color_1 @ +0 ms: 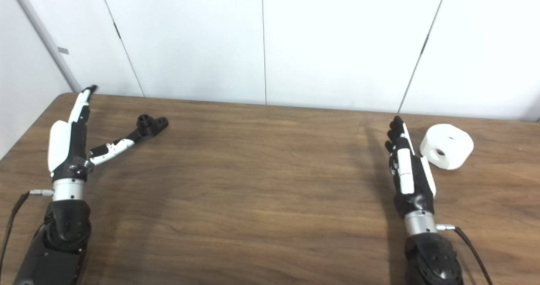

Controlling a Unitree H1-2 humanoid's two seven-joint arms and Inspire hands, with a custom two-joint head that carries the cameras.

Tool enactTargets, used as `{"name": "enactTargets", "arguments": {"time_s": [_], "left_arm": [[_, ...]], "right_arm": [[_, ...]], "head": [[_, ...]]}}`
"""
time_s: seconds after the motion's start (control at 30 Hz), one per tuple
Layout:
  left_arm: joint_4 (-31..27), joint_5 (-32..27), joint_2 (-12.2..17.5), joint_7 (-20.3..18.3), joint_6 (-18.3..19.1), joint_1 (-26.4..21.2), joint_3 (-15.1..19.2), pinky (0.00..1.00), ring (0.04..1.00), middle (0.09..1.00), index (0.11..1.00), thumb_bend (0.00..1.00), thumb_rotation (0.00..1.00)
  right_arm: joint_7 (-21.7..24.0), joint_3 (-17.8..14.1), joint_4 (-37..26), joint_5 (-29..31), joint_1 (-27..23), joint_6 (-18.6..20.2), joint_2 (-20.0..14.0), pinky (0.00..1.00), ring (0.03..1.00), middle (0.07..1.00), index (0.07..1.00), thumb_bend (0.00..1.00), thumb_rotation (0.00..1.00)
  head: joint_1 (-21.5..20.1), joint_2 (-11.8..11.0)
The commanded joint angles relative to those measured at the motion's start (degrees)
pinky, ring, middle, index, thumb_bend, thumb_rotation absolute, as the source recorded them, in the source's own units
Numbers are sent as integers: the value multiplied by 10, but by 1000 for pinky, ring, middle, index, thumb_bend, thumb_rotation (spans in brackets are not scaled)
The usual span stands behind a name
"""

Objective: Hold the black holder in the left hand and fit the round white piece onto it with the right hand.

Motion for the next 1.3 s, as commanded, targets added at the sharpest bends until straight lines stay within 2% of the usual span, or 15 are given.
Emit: {"name": "enactTargets", "arguments": {"time_s": [0.0,0.2,0.37,0.5,0.73,0.87,1.1,1.27], "left_arm": [[6,-12,34,-3,3,-34,5,864,954,988,987,909,330],[40,-15,62,-30,32,-51,-13,831,933,974,987,934,358],[63,-14,95,-71,57,-62,-38,915,994,999,996,954,425],[93,-15,122,-92,56,-76,-51,983,1000,1000,962,1000,483],[115,-13,153,-114,53,-88,-72,1000,1000,993,905,1000,496],[116,-9,161,-119,63,-89,-83,1000,1000,985,881,1000,487],[118,-9,162,-125,61,-94,-92,1000,1000,967,860,1000,450],[121,1,163,-130,66,-99,-106,1000,1000,966,846,1000,466]], "right_arm": [[2,-1,18,2,15,-15,0,1000,1000,1000,1000,404,1000],[6,-4,24,11,15,-21,1,1000,1000,1000,1000,410,1000],[7,-6,22,15,14,-15,-2,1000,1000,1000,1000,409,1000],[8,-5,20,16,13,-9,-4,1000,1000,1000,1000,425,1000],[12,-7,27,22,12,-28,-5,1000,1000,1000,1000,398,1000],[4,-7,21,12,13,-18,-7,1000,1000,1000,1000,392,1000],[22,-14,16,38,16,-17,-12,1000,1000,1000,1000,383,1000],[10,-16,8,24,16,-10,-15,1000,1000,1000,1000,428,1000]], "head": [[5,-1],[20,-2],[22,-5],[26,-6],[36,-9],[42,-9],[49,1],[53,3]]}}
